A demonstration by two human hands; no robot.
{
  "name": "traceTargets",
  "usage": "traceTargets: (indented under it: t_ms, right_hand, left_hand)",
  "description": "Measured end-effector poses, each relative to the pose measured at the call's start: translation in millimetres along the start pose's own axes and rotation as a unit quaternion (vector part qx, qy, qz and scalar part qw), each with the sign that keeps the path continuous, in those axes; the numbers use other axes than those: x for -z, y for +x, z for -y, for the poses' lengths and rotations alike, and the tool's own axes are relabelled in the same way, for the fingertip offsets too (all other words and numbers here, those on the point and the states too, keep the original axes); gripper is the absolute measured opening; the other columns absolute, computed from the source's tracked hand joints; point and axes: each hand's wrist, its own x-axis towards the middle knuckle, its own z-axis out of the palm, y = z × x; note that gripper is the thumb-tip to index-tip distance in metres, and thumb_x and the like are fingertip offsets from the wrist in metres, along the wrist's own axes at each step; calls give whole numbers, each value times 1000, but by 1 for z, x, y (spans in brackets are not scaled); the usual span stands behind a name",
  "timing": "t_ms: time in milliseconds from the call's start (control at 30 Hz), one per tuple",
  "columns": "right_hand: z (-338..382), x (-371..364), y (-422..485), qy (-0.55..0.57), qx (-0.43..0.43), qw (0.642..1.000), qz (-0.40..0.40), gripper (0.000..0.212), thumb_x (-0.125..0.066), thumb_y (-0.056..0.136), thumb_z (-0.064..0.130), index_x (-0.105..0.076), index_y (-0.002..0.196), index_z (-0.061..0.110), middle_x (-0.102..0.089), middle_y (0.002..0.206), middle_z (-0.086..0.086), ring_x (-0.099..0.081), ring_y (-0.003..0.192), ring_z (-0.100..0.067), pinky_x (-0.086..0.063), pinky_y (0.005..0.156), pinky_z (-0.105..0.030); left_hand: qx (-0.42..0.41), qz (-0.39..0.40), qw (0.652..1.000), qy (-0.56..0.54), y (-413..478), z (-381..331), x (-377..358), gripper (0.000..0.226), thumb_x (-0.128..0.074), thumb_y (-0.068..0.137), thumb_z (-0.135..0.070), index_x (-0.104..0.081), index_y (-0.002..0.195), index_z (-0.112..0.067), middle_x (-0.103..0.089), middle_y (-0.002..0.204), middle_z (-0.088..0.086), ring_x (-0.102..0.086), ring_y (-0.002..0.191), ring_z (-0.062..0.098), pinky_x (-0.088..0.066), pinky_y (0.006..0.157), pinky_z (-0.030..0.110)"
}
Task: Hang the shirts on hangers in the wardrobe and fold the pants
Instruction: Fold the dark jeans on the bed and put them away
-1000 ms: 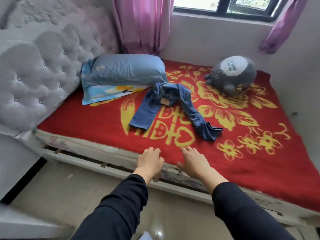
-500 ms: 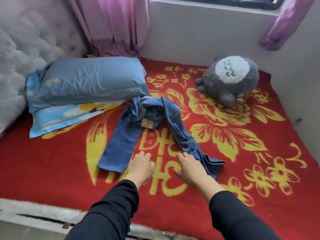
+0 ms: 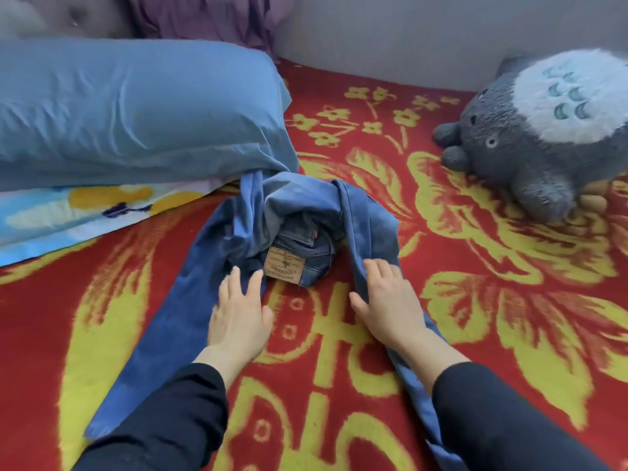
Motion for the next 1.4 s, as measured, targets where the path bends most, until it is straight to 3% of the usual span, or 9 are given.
traceTargets:
  t_ms: [200, 333, 533, 667, 900, 1067, 1133, 1233, 1400]
  right_hand:
    - [-12, -27, 63, -42, -18, 998, -31, 94, -63, 87, 33, 1, 152, 12, -37, 135, -7, -44, 114, -25, -45, 85, -34]
    - [-17, -26, 72, 98, -42, 994, 13, 99, -50, 80, -4, 13, 152, 25, -51, 83, -5, -42, 59, -18, -31, 47, -31]
    - [-23, 2, 53, 262, -39, 963, 54, 75, -47, 73, 2, -46, 140, 36, -62, 84, 3, -60, 84, -22, -45, 69, -28]
    - [-43, 17, 15, 377, -28, 898, 224, 58, -40, 67, -3, -72, 112, 14, -57, 65, 2, -40, 58, -6, -32, 51, -17]
    - [-81, 24, -67, 69, -35, 776, 626, 35, -60, 73, -1, -74, 96, 23, -71, 72, 6, -54, 57, 0, -40, 53, -12]
    - [-96, 41, -40, 194, -181, 925, 270, 17, -60, 68, 16, -59, 51, 13, -60, 56, -10, -51, 56, -23, -45, 55, -29]
    - [-72, 40, -18, 313, -220, 917, 110, 22, -58, 86, 25, -64, 69, 13, -68, 79, -17, -57, 71, -25, -51, 74, -40]
    - [-17, 34, 2, 452, -208, 857, 133, 33, -61, 82, 58, -65, 84, 25, -70, 95, 5, -63, 84, -9, -50, 77, -28]
    - [31, 5, -16, 278, -110, 951, 75, 10, -59, 82, 26, -55, 85, 17, -64, 84, -5, -58, 84, -32, -44, 67, -37]
  left_hand:
    - [19, -78, 996, -46, 83, -4, -12, 69, -51, 93, -28, -15, 150, -43, 1, 158, 21, 5, 145, 34, -15, 114, 52]
    - [46, -80, 995, -46, 102, -7, -16, 61, -52, 93, -28, -27, 148, -35, -43, 141, 10, -24, 137, 28, -20, 110, 50]
    - [103, -76, 982, -140, 91, -5, 7, 40, -50, 88, -25, -55, 127, -33, -67, 103, 1, -50, 118, 32, -29, 92, 42]
    - [-11, -5, 993, -118, 42, 10, 17, 29, -50, 89, -23, -71, 97, -42, -58, 78, -18, -54, 111, 18, -29, 89, 35]
    - [-120, 316, 939, 69, -71, 85, 2, 33, -46, 76, -20, -67, 73, -46, -54, 82, -31, -38, 108, 1, -24, 86, 29]
    - [112, 87, 987, -75, -63, 115, 31, 39, -55, 79, -8, -64, 50, -32, -63, 61, -17, -66, 80, 20, -45, 66, 30]
    - [141, -30, 974, -177, -46, 100, 35, 27, -55, 83, -16, -69, 62, -25, -67, 65, -10, -67, 80, 28, -46, 67, 34]
    - [142, 60, 916, -371, -23, 47, 33, 37, -54, 75, -50, -71, 79, -17, -71, 79, 3, -67, 87, 26, -51, 85, 42]
    - [128, 147, 901, -387, -26, -3, 9, 31, -71, 63, -36, -63, 84, -13, -68, 75, -1, -65, 70, 18, -51, 69, 32]
